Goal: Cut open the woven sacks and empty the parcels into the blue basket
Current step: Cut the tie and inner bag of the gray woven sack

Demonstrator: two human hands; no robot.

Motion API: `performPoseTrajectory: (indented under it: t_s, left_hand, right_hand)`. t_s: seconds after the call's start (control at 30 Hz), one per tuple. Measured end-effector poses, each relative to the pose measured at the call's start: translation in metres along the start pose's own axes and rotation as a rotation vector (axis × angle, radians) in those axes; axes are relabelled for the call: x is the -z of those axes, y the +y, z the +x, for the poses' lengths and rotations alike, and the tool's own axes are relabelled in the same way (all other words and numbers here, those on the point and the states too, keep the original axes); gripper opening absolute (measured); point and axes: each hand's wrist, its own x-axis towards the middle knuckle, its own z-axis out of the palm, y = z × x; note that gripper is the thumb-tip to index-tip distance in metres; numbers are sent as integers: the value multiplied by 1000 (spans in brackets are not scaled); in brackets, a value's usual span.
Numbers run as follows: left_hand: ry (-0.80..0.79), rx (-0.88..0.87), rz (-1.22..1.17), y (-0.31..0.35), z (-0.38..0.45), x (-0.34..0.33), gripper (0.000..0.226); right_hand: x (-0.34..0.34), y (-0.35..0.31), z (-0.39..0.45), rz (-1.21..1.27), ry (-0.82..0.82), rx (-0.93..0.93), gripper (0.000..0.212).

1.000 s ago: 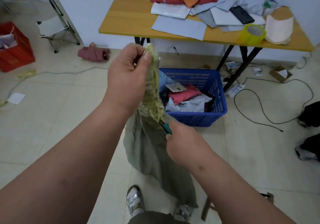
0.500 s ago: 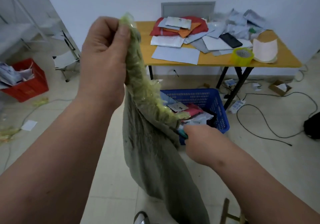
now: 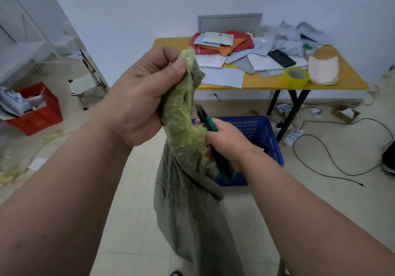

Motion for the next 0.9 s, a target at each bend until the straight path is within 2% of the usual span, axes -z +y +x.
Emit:
performPoseTrajectory:
  t_s: [0.13, 0.23, 0.27, 0.4, 0.57, 0.7, 0.8, 0.9]
  left_hand:
    - [3, 28, -40, -4, -5, 16, 9]
    - [36, 28, -50, -7, -8, 30, 8]
    - [40, 26, -56, -8, -9, 32, 8]
    - [41, 14, -81, -12, -4, 34, 9]
    - [28, -8, -43, -18, 7, 40, 16]
    - [87, 22, -13, -28, 14, 46, 16]
    - [129, 71, 50, -31, 21, 51, 16]
    - [136, 91, 119, -25, 28, 54, 19]
  right_hand:
    - [-18, 6, 12, 15, -341, -165, 22]
    - [-19, 13, 5, 37, -427, -198, 7]
    - [-20, 15, 3, 34, -430, -210, 7]
    - [-12, 11, -8, 23, -357, -224, 15]
    - [12, 9, -19, 60, -64, -164, 5]
    - [12, 16, -31, 43, 44, -145, 13]
    - [8, 9, -35, -155, 34, -123, 18]
    - [5, -7, -34, -438, 94, -10, 21]
